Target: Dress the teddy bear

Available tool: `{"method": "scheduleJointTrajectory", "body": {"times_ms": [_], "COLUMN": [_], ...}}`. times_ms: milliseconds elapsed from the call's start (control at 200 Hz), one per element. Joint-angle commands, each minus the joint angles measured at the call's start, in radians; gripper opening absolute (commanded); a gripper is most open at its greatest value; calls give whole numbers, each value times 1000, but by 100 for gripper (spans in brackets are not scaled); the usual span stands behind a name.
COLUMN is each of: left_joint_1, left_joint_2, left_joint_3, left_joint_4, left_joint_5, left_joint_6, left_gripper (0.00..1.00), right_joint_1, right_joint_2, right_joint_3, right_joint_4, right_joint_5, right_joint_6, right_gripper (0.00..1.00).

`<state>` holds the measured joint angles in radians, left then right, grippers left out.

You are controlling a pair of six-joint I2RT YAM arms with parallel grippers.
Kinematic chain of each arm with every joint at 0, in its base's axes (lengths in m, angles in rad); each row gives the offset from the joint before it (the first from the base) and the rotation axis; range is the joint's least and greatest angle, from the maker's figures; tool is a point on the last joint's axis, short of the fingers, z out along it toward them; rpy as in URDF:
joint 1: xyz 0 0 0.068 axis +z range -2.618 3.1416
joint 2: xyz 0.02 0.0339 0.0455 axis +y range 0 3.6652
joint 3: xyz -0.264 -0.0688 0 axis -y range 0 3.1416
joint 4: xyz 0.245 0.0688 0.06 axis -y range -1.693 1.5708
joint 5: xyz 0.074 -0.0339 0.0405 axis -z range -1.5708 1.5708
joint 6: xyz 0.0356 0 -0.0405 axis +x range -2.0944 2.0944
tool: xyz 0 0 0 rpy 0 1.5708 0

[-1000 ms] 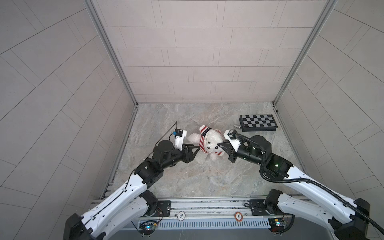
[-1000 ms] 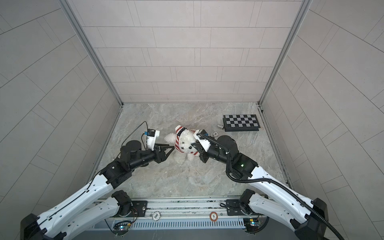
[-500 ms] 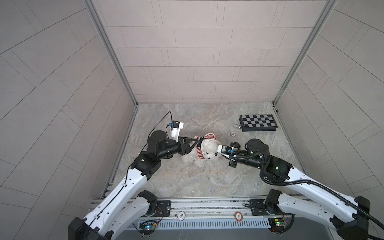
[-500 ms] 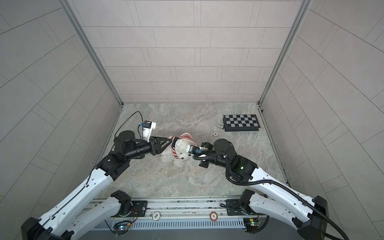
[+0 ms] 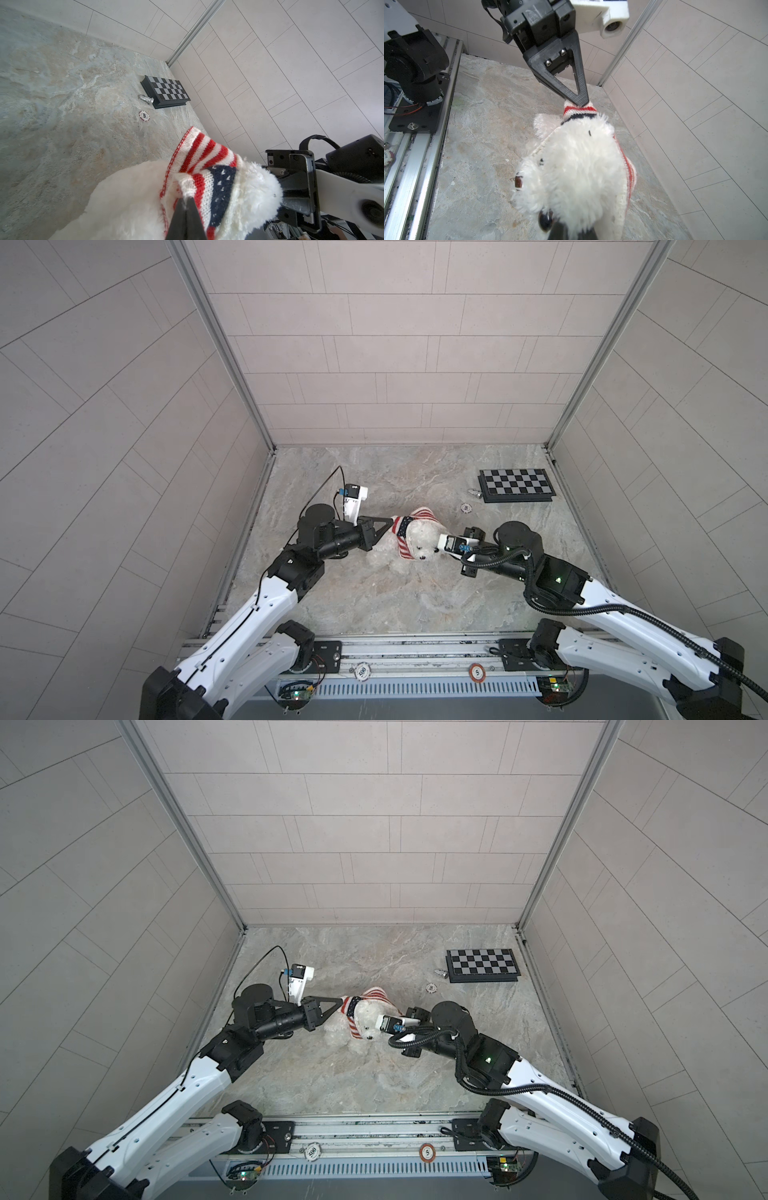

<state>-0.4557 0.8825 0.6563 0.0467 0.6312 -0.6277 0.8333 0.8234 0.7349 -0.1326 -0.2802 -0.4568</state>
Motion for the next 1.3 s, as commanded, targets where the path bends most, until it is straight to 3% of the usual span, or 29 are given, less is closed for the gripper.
{"method": "scheduleJointTrajectory", "body": {"times_ms": [0,170,431,571,726,821,866,1051,1297], "left_joint_1": [58,150,154,145,91,75,75,73,50], "left_joint_2": [-2,24,23,-32,-115,-186,-216,-230,-156], "left_joint_3": [-37,-89,-103,-116,-64,-63,-70,-128,-122], "left_joint_4": [-11,-44,-117,-24,-19,-62,-98,-133,-46], "left_joint_5": [-42,-70,-104,-6,25,11,5,-9,-10], "left_joint_6": [6,16,72,30,34,68,83,63,29], "left_gripper": [0,0,0,0,35,47,48,34,48], "right_joint_1": [6,6,6,6,6,6,5,6,6], "right_joint_2": [-47,-94,-115,-79,-52,-63,-71,-74,-71], "right_joint_3": [-14,-54,-81,-60,-64,-76,-80,-83,-83], "right_joint_4": [13,52,123,122,161,178,179,168,153], "right_joint_5": [11,8,2,54,40,32,27,-22,-118], "right_joint_6": [-32,-30,-4,40,108,137,143,124,103], "right_gripper": [0,0,0,0,0,0,0,0,0]}}
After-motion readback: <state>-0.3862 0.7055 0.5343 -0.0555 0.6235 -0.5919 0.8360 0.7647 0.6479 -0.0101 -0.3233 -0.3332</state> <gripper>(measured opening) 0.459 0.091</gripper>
